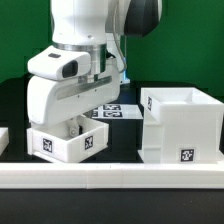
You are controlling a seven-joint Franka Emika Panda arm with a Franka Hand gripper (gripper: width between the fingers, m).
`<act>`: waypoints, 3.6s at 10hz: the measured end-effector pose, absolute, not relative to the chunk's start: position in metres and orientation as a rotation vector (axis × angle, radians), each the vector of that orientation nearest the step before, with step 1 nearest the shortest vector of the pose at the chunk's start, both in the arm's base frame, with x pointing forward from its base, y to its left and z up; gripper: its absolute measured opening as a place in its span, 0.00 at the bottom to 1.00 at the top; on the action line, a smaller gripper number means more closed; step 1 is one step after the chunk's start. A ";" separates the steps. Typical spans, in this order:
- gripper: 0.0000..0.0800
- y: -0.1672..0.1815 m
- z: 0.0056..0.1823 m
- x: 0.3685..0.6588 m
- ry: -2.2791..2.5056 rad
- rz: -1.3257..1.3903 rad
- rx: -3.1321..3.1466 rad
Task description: Assemble drawer
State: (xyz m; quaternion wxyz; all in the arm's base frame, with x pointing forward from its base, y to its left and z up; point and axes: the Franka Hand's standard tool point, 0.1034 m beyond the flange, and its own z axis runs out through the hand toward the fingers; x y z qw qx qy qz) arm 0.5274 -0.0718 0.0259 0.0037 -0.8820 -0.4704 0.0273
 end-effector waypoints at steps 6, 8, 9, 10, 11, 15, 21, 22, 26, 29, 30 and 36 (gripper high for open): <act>0.05 -0.061 0.022 0.526 -1.931 0.131 -2.472; 0.05 -0.062 0.021 0.526 -1.970 0.135 -2.440; 0.05 -0.062 0.021 0.526 -1.962 0.135 -2.447; 0.05 -0.052 0.021 0.527 -1.971 0.136 -2.445; 0.05 -0.044 0.021 0.529 -1.988 0.125 -2.438; 0.05 -0.038 0.019 0.532 -2.029 0.052 -2.459; 0.05 -0.013 0.015 0.533 -2.110 0.069 -2.388; 0.05 -0.012 0.015 0.533 -2.106 0.080 -2.387; 0.05 -0.016 0.014 0.529 -2.085 0.119 -2.380; 0.05 -0.019 0.012 0.527 -2.088 0.129 -2.371; 0.05 -0.019 0.012 0.527 -2.078 0.129 -2.379; 0.05 -0.034 0.012 0.531 -2.118 0.043 -2.376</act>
Offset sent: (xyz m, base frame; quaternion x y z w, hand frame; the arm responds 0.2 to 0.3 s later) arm 0.0042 0.0218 -0.0022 0.0078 -0.0154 -0.2166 0.9761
